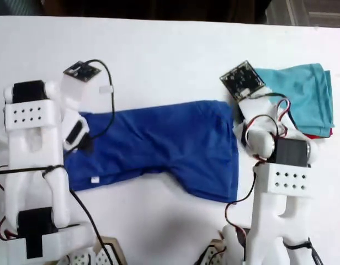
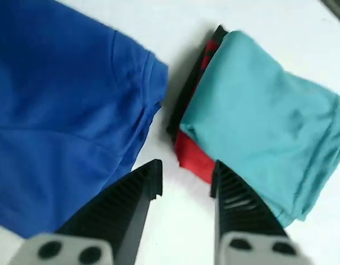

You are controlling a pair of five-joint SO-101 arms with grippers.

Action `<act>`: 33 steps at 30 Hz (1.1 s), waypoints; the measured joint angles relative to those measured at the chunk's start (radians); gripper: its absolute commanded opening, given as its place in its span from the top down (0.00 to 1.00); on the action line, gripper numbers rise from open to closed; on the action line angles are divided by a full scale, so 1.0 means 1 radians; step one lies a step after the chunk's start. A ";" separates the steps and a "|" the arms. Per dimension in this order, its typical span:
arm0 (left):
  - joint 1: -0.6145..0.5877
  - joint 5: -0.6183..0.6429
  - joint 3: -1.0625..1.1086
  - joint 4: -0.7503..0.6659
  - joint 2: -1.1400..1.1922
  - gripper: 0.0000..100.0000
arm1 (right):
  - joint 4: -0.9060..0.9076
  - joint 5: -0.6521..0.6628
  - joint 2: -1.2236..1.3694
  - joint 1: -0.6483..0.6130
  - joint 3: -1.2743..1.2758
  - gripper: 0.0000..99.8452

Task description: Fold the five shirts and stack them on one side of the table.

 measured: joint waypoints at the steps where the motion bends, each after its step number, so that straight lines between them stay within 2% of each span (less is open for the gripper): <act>1: 0.000 0.032 0.000 -0.040 0.000 0.84 | -0.032 -0.003 0.021 -0.011 0.011 0.99; 4: 0.000 0.100 0.011 -0.207 0.020 0.96 | -0.107 -0.046 0.127 -0.046 0.020 0.98; 5: 0.000 0.123 0.011 -0.259 0.046 0.97 | -0.123 -0.064 0.164 -0.060 0.020 0.98; 8: 0.002 0.183 0.003 -0.361 0.167 0.91 | -0.155 -0.095 0.292 -0.104 0.014 0.98; 12: 0.000 0.232 -0.080 -0.382 0.376 0.78 | -0.158 -0.143 0.463 -0.155 -0.091 0.98; 16: -0.026 0.238 -0.203 -0.385 0.529 0.78 | -0.129 -0.183 0.614 -0.186 -0.229 0.98; 24: -0.058 0.238 -0.410 -0.385 0.689 0.78 | -0.048 -0.229 0.832 -0.218 -0.453 0.98; 27: -0.077 0.239 -0.459 -0.385 0.749 0.81 | -0.044 -0.244 0.887 -0.219 -0.508 0.98; 33: -0.071 0.244 -0.499 -0.385 0.856 0.96 | -0.046 -0.244 1.002 -0.219 -0.539 0.98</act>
